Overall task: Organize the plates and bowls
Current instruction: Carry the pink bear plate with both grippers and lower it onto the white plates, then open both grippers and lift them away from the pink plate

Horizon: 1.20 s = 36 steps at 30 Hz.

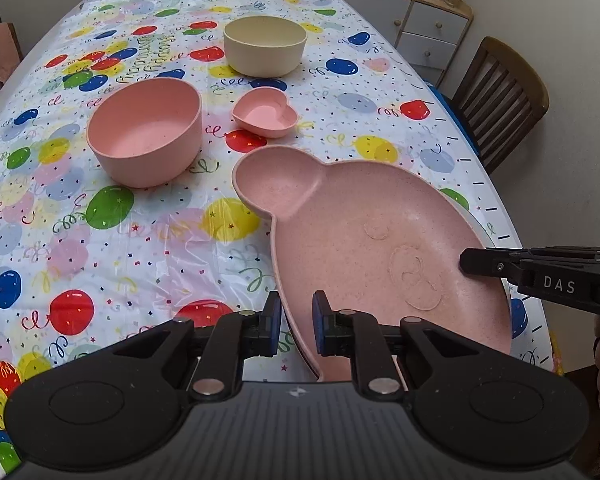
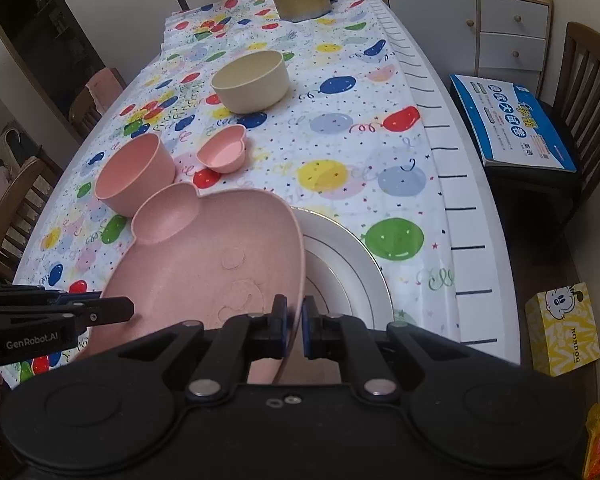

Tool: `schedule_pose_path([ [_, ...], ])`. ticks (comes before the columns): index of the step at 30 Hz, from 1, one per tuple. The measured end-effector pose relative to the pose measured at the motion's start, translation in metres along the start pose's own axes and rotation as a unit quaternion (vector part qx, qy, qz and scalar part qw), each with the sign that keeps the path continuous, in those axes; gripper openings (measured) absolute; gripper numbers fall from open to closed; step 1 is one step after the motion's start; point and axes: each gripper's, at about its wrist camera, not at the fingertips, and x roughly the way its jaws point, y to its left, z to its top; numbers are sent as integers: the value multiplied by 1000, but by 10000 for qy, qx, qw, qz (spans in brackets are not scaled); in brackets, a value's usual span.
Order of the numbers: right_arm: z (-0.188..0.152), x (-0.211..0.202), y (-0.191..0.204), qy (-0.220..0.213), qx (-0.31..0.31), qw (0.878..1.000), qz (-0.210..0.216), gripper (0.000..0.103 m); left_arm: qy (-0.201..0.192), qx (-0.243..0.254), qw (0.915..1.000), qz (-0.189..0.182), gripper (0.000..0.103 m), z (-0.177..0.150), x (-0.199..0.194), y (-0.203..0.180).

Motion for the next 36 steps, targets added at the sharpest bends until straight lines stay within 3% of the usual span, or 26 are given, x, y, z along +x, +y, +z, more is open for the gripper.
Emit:
schedule_pose_path([
  [20, -10, 9, -8, 96, 206, 9997, -50, 7, 194, -35, 9998, -23, 16, -3, 10, -2],
  [26, -9, 11, -7, 160, 233, 9996, -17, 18, 203, -43, 9998, -36, 16, -3, 9, -1],
  [33, -6, 2, -9, 102, 328, 9994, -38, 24, 134, -54, 9999, -50, 16, -3, 1, 1],
  [36, -4, -5, -5, 33, 238, 9997, -30, 33, 81, -84, 9999, -69, 16, -4, -5, 2],
])
